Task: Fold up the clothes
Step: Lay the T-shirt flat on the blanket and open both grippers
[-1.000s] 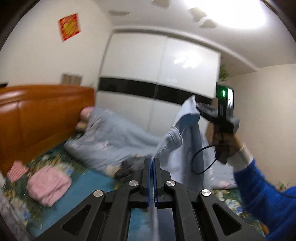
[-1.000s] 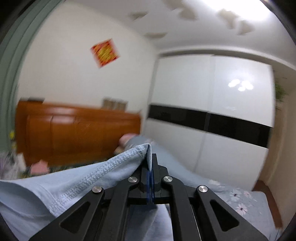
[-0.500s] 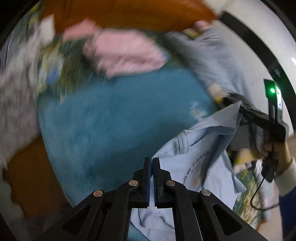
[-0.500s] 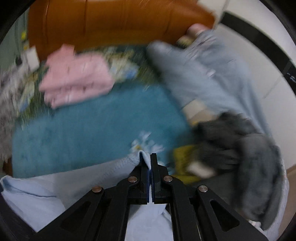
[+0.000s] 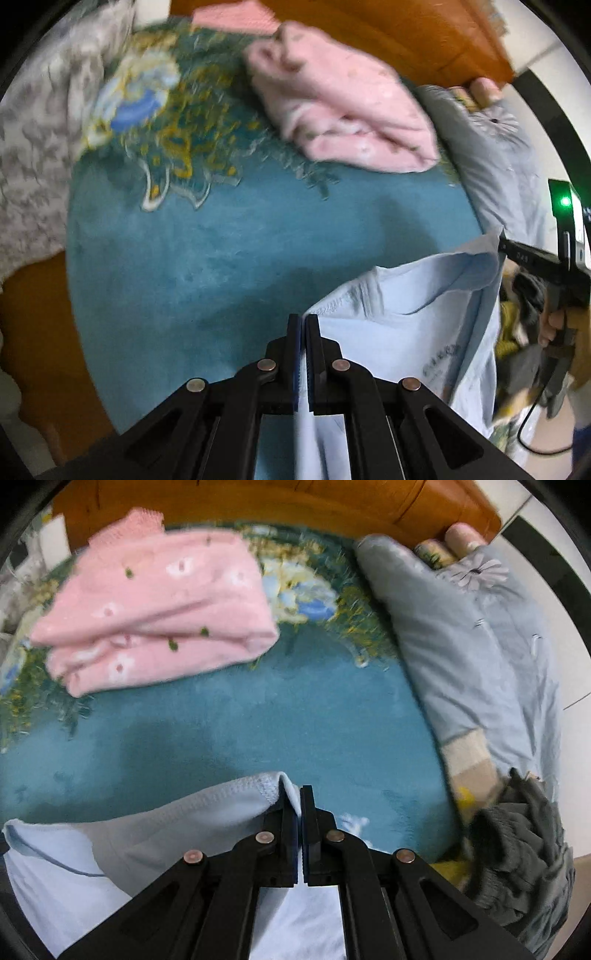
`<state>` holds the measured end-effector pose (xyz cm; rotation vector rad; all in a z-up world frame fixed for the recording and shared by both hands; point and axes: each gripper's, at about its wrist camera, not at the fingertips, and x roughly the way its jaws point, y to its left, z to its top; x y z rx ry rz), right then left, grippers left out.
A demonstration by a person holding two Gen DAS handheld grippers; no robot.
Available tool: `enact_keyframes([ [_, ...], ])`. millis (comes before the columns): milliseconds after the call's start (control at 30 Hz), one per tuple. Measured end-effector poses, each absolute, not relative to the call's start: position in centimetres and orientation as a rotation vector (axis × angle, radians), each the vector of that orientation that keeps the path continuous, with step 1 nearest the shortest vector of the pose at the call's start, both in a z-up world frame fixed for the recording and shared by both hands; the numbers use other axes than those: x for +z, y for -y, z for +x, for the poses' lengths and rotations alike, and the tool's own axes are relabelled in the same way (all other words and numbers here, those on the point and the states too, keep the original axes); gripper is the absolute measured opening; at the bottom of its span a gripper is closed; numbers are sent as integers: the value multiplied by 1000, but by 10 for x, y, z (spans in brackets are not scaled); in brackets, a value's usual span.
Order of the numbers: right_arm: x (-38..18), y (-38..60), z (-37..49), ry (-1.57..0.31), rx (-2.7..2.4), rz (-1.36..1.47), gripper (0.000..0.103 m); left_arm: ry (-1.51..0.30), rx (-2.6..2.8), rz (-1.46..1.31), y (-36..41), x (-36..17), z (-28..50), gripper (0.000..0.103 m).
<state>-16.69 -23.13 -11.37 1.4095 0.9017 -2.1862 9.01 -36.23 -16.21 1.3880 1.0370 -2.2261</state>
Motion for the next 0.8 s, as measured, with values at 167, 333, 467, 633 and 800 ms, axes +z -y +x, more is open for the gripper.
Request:
enact_keyframes([
  [167,-152,245,-174,-946,-2150,1488,1,-1100,-2169,1427,381,-198,82,3],
  [333,-166,241,-184,-899,-2144,1572,1,-1148,-2179,1423,384,-202,79,3],
  [467,-161,241,-179,-875,-2077,1569,9,-1167,-2207,1427,384,-192,84,8],
  [633,-111,223,-150,-801,-2050,1401,51,-1208,-2228,1330,377,-161,108,45],
  [800,-91,149,-80,-578,-2050,1391,53,-1208,-2342,1171,341,-137,128,56],
])
